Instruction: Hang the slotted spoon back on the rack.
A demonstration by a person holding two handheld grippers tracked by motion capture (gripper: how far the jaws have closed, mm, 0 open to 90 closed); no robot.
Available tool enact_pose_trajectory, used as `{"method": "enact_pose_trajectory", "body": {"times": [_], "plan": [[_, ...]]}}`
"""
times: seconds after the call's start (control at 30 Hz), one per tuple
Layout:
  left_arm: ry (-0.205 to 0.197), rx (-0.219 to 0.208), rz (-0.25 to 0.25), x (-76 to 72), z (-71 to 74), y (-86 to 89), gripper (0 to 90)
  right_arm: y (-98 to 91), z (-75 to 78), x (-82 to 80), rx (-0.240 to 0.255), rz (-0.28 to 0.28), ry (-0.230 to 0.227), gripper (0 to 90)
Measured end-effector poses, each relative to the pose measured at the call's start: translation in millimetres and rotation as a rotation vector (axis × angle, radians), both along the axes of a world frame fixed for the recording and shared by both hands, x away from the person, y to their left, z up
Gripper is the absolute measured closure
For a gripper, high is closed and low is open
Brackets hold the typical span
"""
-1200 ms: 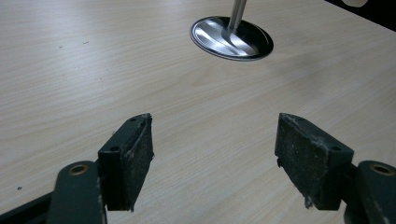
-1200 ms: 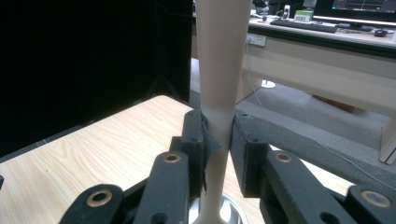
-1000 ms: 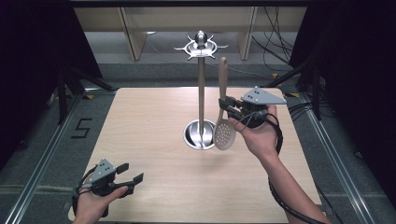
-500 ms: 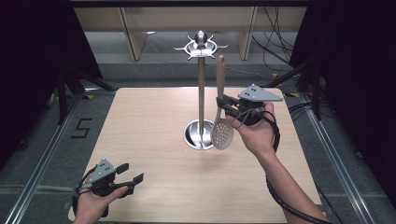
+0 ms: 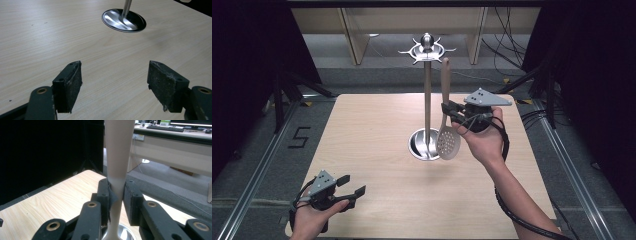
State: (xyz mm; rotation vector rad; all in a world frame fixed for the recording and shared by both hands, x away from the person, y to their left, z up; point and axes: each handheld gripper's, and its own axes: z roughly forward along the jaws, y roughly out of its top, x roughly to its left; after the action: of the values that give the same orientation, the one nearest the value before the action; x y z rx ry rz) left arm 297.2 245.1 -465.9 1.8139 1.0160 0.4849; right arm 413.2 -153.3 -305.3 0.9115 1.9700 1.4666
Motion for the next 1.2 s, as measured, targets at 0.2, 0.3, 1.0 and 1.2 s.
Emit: {"method": "enact_pose_trajectory", "body": {"times": [0.2, 0.3, 1.0, 1.2], "plan": [[0.000, 0.000, 0.000, 0.0, 0.0, 0.0, 27.5, 0.8, 1.2, 1.4, -0.010, -0.002, 0.002, 77.0], [-0.003, 0.002, -0.004, 0.3, 0.0, 0.1, 27.5, 2.0, 1.6, 1.6, -0.007, -0.001, 0.015, 77.0], [0.013, -0.023, 0.009, -1.2, -0.3, -1.3, 27.5, 7.2, 1.6, 8.0, -0.023, 0.008, 0.022, 77.0], [0.009, -0.012, 0.004, -1.1, 0.2, -0.7, 27.5, 9.1, 2.5, 8.3, -0.022, -0.005, 0.039, 77.0]]}}
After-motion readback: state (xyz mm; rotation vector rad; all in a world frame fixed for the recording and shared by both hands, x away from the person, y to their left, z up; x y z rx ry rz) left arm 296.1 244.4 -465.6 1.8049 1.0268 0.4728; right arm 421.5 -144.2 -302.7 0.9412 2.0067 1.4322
